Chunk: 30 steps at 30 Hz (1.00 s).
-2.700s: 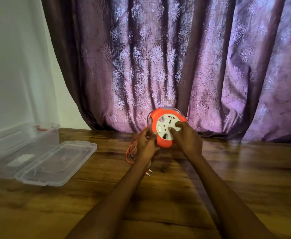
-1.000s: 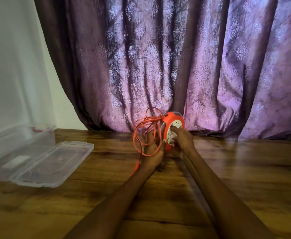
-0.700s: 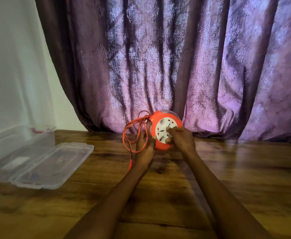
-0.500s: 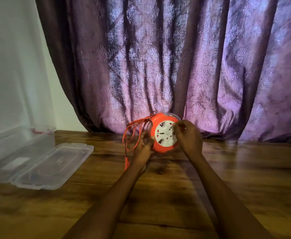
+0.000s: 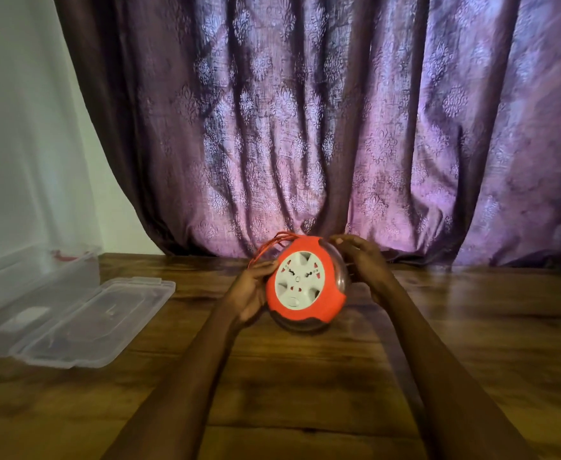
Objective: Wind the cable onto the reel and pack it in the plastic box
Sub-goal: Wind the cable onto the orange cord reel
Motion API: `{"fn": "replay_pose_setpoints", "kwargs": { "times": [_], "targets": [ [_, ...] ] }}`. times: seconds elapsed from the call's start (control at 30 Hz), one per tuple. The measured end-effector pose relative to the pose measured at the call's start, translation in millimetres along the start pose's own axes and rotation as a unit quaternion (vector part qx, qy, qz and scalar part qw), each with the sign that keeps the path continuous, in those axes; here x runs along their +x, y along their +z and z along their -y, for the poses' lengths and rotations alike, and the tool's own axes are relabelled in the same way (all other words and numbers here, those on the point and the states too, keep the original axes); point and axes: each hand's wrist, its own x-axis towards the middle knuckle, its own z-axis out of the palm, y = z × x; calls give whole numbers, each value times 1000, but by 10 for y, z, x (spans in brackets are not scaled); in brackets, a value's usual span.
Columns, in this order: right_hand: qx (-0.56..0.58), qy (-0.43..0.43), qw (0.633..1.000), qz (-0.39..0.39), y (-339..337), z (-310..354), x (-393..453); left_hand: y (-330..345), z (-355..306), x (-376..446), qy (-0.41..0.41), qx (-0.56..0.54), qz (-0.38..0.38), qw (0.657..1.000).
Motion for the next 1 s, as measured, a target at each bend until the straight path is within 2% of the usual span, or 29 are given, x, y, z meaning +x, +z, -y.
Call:
{"fn": "replay_pose_setpoints", "kwargs": {
  "times": [0.1,0.2,0.27,0.33,0.43,0.5,0.63,0.77,0.83,0.9,1.0],
  "targets": [
    [-30,15,998,58,2,4,-46,-64,-58,-22,-7,-10,11,1000],
    [-29,31,996,81,7,55,-42,-70,-48,-27,-10,1,17,1000],
    [-5,43,994,101,20,51,-9,-53,-14,-29,-23,22,36,999],
    [67,38,990,115,61,43,4,12,15,-54,-48,55,66,995],
    [146,17,986,80,96,64,-4,84,61,-67,-79,83,104,988],
    [148,-12,988,48,67,81,-5,113,71,-79,-92,87,122,984],
    [63,-66,995,-51,-60,27,9,152,59,-95,-97,86,149,980],
    [-68,-76,989,-105,-200,-191,64,117,46,-72,-94,78,140,983],
    [-182,-67,974,-115,-306,-339,114,79,41,-51,-89,53,150,983],
    [-305,-42,944,-116,-384,-445,126,38,35,-30,-81,40,144,985],
    [-363,13,921,-140,-409,-433,83,-30,37,4,-72,29,125,989]
  ]
}}
